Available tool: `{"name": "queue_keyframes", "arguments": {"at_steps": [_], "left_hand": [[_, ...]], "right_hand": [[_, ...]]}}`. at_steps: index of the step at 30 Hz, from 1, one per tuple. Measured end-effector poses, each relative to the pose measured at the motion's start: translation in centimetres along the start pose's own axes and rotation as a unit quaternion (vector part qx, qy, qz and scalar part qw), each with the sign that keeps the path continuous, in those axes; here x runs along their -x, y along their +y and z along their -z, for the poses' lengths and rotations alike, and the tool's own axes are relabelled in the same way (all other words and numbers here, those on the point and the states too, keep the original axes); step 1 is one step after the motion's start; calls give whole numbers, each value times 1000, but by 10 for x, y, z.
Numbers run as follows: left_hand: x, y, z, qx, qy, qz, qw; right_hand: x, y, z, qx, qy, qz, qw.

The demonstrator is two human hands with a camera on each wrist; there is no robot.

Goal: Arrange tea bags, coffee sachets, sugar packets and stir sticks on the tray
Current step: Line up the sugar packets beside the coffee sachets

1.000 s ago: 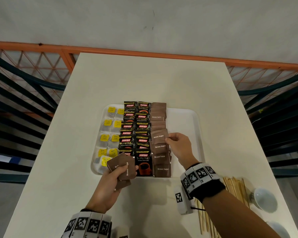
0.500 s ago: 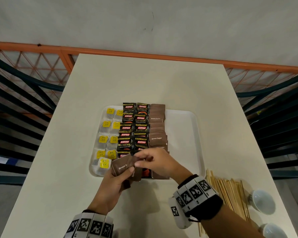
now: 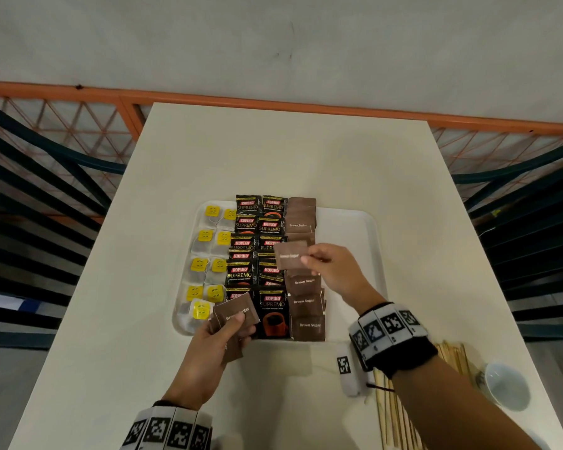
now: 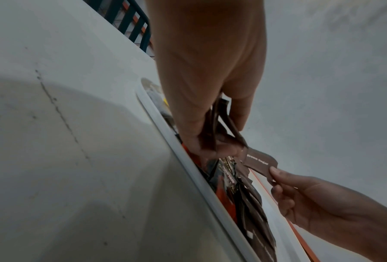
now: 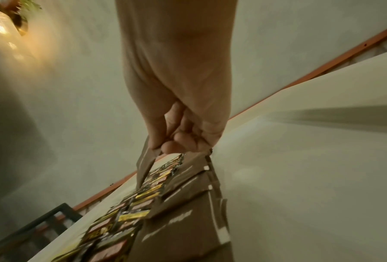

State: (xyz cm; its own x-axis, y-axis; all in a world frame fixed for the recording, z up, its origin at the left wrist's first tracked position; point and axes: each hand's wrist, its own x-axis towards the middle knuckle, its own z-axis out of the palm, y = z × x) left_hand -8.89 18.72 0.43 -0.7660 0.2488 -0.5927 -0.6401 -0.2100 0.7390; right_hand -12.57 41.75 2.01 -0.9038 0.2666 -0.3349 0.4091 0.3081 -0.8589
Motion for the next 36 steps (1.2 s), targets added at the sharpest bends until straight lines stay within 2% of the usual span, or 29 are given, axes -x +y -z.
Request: {"name": "queue_keyframes", "arguments": {"at_steps": [10, 16, 21, 24, 26, 29, 31, 32, 36], "left_hand": [[-1, 3, 1, -5, 17, 12, 1000], [-7, 3, -2, 30, 34, 11, 999], [-8, 4, -5, 8, 26, -2, 1000], [-8, 5, -7, -11, 20, -14, 1000], [-9, 6, -8, -16, 20, -20, 999], [-9, 7, -10, -27, 18, -29, 999], [-9, 7, -12, -29, 18, -33, 999], [-9, 8, -12, -28, 18, -34, 999], [-9, 8, -12, -22, 12, -33, 999]], "right_hand": [[-38, 5, 5, 51, 61, -50, 996], [-38, 9, 1, 78, 114, -37, 990], [-36, 11, -1, 57, 126, -50, 989], [-27, 6, -3, 90, 141, -9, 986], [-12, -5, -8, 108, 108, 38, 988], [13, -20, -18, 99, -49, 59, 992], [28, -25, -25, 86, -154, 50, 983], [32, -24, -29, 79, -184, 51, 978], [36, -16, -40, 65, -182, 67, 979]]}}
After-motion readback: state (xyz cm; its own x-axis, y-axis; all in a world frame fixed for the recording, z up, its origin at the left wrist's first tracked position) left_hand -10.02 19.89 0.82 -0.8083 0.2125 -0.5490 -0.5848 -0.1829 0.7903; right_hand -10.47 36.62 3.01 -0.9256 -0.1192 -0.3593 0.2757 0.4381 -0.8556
